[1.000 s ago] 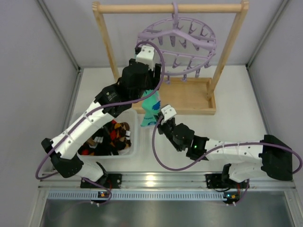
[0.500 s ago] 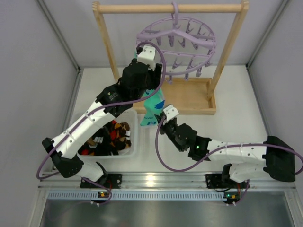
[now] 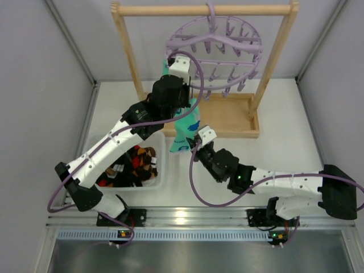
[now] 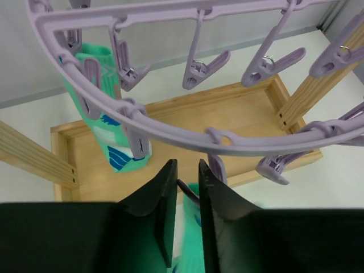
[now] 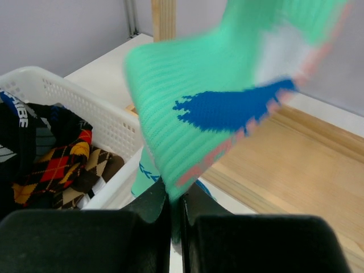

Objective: Remove the socks clipped to the hanger

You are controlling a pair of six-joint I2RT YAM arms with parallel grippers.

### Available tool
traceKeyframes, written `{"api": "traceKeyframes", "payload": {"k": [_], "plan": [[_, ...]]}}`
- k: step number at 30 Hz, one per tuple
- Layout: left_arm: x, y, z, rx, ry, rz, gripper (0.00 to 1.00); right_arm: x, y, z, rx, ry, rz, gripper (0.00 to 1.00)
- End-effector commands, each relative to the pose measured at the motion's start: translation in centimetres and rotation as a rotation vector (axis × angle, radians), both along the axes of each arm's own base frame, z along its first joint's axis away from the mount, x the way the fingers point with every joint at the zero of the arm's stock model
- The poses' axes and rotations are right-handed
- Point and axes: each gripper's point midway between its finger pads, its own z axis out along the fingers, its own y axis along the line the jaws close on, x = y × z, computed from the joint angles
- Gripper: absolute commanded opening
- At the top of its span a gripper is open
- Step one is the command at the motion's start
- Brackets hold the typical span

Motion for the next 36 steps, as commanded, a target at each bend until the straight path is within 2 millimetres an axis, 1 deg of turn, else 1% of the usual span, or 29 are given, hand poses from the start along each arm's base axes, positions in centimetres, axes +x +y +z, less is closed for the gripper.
{"api": "traceKeyframes", "payload": {"k": [1,5,6,7,8,13,14,15,17,18,19,20,21,23,26,28,30,32,34,35,36], "plan": [[0.4,0.0,1.4,-0.046,-0.041,0.015,0.22,-0.9,0.2,1.6,0.071,-0.01,0.031,0.0],[0.4,0.0,1.5,-0.047,-0.045,0.016,0.12,-1.1,-0.4,1.1,0.074,-0.002,0.027,0.0],[0.4,0.0,1.6,-0.049,-0.046,0.015,0.12,-1.2,-0.7,1.4,0.086,-0.001,0.028,0.0],[0.4,0.0,1.5,-0.048,-0.045,0.015,0.12,-1.2,-1.0,1.0,0.084,0.004,0.023,0.0],[0.5,-0.1,1.4,-0.047,-0.042,0.013,0.12,-1.3,-1.3,1.2,0.095,0.003,0.019,0.0],[0.4,-0.3,1.5,-0.06,-0.044,0.007,0.11,-1.6,-2.5,0.9,0.098,0.006,0.01,0.0],[0.4,-0.5,1.5,-0.063,-0.041,-0.003,0.12,-1.6,-2.8,1.2,0.107,0.003,0.01,0.0],[0.3,-0.7,1.5,-0.069,-0.039,-0.009,0.26,-1.6,-2.8,1.1,0.104,0.004,0.009,0.0],[0.2,-1.0,1.6,-0.08,-0.035,-0.024,0.34,-1.5,-2.8,1.1,0.102,0.002,0.004,0.0],[0.0,-1.5,1.6,-0.091,-0.028,-0.046,0.37,-1.5,-2.7,1.1,0.097,0.0,0.003,0.0],[0.0,-1.6,1.6,-0.094,-0.027,-0.053,0.44,-1.5,-2.5,1.4,0.1,-0.002,0.005,0.0],[-0.1,-1.7,1.6,-0.097,-0.025,-0.059,0.45,-1.4,-2.3,1.2,0.091,-0.001,0.006,0.0],[-0.2,-1.9,1.7,-0.103,-0.024,-0.069,0.45,-1.4,-2.1,1.4,0.091,-0.003,0.006,0.0],[-0.4,-1.8,2.1,-0.112,-0.029,-0.073,0.5,-1.3,-1.8,1.2,0.083,-0.003,0.007,0.0],[-0.9,-1.7,2.7,-0.13,-0.039,-0.09,0.53,-1.1,-1.4,1.2,0.078,-0.004,0.009,0.0],[-1.3,-1.6,3.3,-0.146,-0.048,-0.1,0.53,-1.1,-1.3,1.2,0.079,-0.005,0.012,0.0],[-1.5,-1.7,3.2,-0.156,-0.044,-0.111,0.52,-1.1,-1.1,1.3,0.08,-0.004,0.015,0.0],[-1.9,-1.4,3.6,-0.17,-0.049,-0.108,0.51,-1.0,-1.0,1.1,0.075,-0.004,0.012,0.0],[-2.0,-1.2,3.5,-0.176,-0.046,-0.099,0.51,-1.0,-0.8,1.2,0.071,-0.005,0.01,0.0],[-2.3,-1.1,3.8,-0.18,-0.05,-0.101,0.5,-0.9,-0.7,1.1,0.066,-0.003,0.009,0.0],[-2.3,-1.0,3.6,-0.176,-0.049,-0.089,0.48,-0.8,-0.7,1.2,0.069,-0.003,0.006,0.0]]}}
